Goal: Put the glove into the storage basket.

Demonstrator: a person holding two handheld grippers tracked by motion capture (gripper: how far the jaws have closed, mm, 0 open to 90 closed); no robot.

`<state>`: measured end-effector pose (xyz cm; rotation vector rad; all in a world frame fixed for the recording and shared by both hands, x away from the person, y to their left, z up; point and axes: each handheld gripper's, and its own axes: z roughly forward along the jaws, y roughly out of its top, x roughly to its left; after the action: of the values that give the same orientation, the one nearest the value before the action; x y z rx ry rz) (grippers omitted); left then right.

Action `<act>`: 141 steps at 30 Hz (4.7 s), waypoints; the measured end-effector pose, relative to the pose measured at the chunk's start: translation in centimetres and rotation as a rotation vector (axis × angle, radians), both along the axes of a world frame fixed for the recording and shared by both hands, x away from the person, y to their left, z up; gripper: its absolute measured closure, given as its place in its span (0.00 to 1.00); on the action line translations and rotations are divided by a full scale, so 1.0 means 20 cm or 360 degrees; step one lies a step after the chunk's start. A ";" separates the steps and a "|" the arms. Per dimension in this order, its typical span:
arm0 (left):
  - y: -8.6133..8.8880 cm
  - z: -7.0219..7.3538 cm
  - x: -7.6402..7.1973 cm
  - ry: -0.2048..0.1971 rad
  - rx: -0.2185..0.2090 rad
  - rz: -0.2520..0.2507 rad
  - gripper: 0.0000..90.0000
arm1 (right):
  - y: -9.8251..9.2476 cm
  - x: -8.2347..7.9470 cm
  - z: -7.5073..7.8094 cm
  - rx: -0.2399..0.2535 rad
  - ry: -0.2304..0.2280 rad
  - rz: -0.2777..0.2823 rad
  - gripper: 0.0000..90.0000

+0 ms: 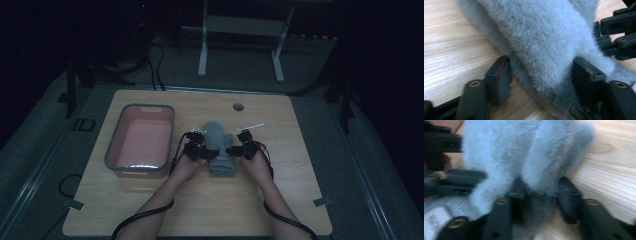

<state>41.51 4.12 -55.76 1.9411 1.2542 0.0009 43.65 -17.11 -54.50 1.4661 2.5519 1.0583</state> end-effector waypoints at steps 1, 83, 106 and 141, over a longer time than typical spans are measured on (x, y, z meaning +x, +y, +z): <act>0.00 0.00 0.00 0.0013 -0.0029 -0.0014 0.52 | 0.00 -0.01 0.00 -0.0007 -0.0017 0.0017 0.77; 1.11 0.53 -0.10 -0.0092 0.0229 0.0135 0.86 | 1.21 -0.06 0.49 0.0040 -0.0230 0.0252 0.91; 1.02 0.25 0.01 0.0171 0.0427 0.0143 0.84 | 1.34 0.00 0.22 -0.0388 -0.0099 0.0274 0.87; 1.02 0.44 -0.35 -0.0337 0.0245 0.0068 0.21 | 1.03 -0.13 0.43 -0.0127 -0.0414 0.0481 0.19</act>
<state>34.45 24.53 -46.93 1.9853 1.1823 0.3252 40.99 3.48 -45.93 0.8754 2.6380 1.0789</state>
